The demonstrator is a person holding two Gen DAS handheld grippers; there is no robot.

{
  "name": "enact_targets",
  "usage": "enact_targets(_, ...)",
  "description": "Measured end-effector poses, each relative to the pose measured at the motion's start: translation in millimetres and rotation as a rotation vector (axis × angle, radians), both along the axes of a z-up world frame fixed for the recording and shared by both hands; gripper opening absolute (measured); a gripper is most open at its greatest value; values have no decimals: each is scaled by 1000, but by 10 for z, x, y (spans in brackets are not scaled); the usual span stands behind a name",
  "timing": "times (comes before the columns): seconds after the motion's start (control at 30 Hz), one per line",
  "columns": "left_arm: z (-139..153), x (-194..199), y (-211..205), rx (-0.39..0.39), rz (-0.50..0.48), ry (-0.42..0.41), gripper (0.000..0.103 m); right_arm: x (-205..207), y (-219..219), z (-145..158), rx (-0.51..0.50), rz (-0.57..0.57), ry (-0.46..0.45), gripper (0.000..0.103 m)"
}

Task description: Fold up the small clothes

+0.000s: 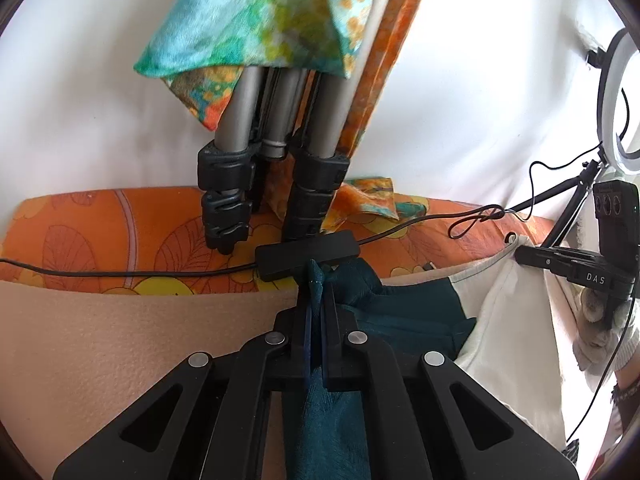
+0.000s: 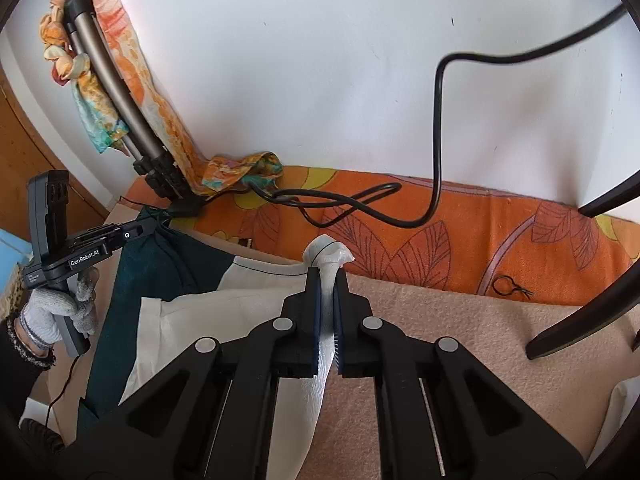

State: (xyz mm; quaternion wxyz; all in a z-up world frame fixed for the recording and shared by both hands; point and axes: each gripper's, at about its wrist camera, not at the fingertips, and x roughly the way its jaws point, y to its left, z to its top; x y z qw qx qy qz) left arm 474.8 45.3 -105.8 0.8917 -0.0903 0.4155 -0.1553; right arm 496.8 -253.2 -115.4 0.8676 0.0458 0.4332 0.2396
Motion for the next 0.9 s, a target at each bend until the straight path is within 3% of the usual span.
enact_targets(0.27, 371, -323, -46, -2, -59, -59, 2, -337, 49, 500, -36, 88, -60, 6)
enact_targets(0.5, 690, -725, -6, -16, -71, -95, 2, -873, 67, 809, -46, 106, -98, 6)
enact_targets(0.7, 839, -1247, 27, -33, -89, -119, 2, -1480, 136, 975, -55, 117, -127, 6)
enact_targets(0.9, 855, -1845, 77, -43, -109, -127, 2, -2211, 199, 956, -33, 121, -134, 6)
